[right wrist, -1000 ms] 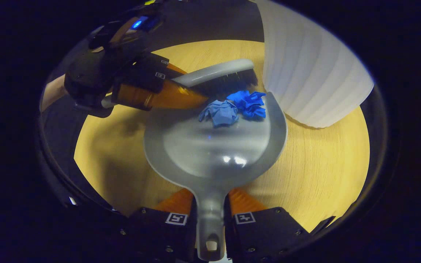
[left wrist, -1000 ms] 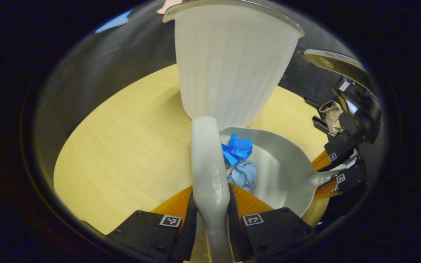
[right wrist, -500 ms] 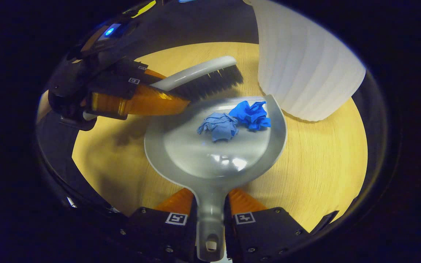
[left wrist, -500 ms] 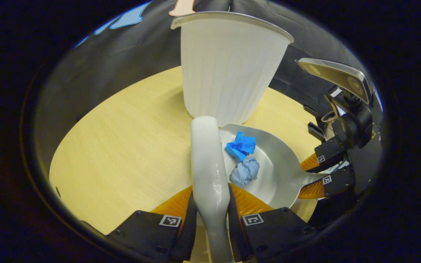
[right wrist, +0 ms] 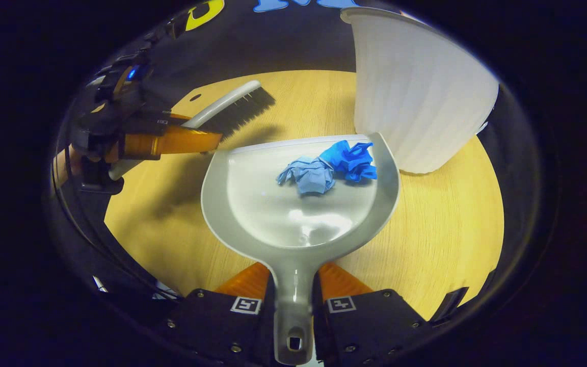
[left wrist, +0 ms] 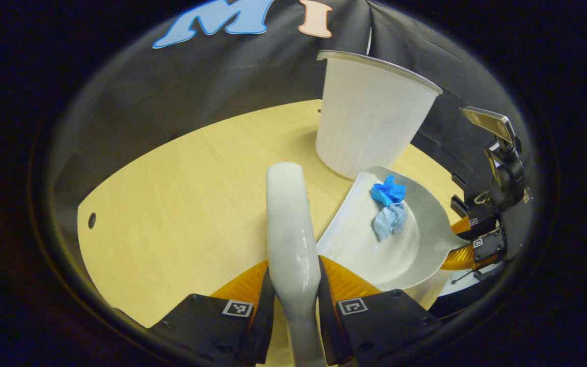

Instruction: Pick up the small broom and dustpan from the desktop, sweep the trash into the dustpan with the broom, and then empty the trash into the garbage bin.

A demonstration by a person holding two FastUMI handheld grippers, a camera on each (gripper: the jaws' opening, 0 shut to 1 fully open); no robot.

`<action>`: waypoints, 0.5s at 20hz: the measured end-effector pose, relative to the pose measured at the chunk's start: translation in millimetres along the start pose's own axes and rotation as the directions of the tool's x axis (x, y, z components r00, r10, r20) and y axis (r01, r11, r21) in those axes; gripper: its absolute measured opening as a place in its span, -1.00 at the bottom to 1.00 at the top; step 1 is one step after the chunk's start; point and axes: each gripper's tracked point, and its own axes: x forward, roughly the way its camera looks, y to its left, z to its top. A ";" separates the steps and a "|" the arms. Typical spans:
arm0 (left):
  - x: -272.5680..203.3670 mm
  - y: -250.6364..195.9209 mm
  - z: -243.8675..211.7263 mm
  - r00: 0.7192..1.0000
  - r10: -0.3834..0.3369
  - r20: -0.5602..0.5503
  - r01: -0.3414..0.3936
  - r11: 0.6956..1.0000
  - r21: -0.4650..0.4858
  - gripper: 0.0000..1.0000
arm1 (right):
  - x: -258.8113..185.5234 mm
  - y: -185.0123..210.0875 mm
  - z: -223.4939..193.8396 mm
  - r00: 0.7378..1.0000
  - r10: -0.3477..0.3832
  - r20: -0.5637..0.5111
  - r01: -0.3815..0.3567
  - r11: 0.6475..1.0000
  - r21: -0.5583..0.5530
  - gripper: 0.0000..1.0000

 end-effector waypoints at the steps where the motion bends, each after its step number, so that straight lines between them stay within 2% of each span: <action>1: -7.0 12.2 -2.2 1.000 0.018 0.004 -0.018 1.000 -0.017 -0.03 | -4.2 2.0 1.7 1.000 -0.002 0.009 0.002 1.000 -0.001 -0.35; 4: -24.9 38.5 -13.7 0.997 0.069 0.018 -0.067 0.995 -0.079 -0.07 | -16.0 2.9 5.9 0.999 0.021 0.031 -0.021 1.000 -0.012 -0.35; 7: -32.1 53.4 -30.7 0.994 0.106 0.022 -0.102 0.986 -0.133 -0.02 | -16.3 3.1 9.5 0.997 0.052 0.051 -0.051 0.998 -0.021 -0.36; 9: -41.2 65.9 -37.1 0.991 0.129 0.026 -0.124 0.979 -0.160 -0.07 | -22.1 -0.1 12.9 0.996 0.066 0.066 -0.063 0.997 -0.043 -0.36; 10: -45.1 69.8 -39.5 0.990 0.139 0.028 -0.132 0.976 -0.173 -0.02 | -24.3 -1.7 15.7 0.995 0.073 0.075 -0.068 0.996 -0.059 -0.35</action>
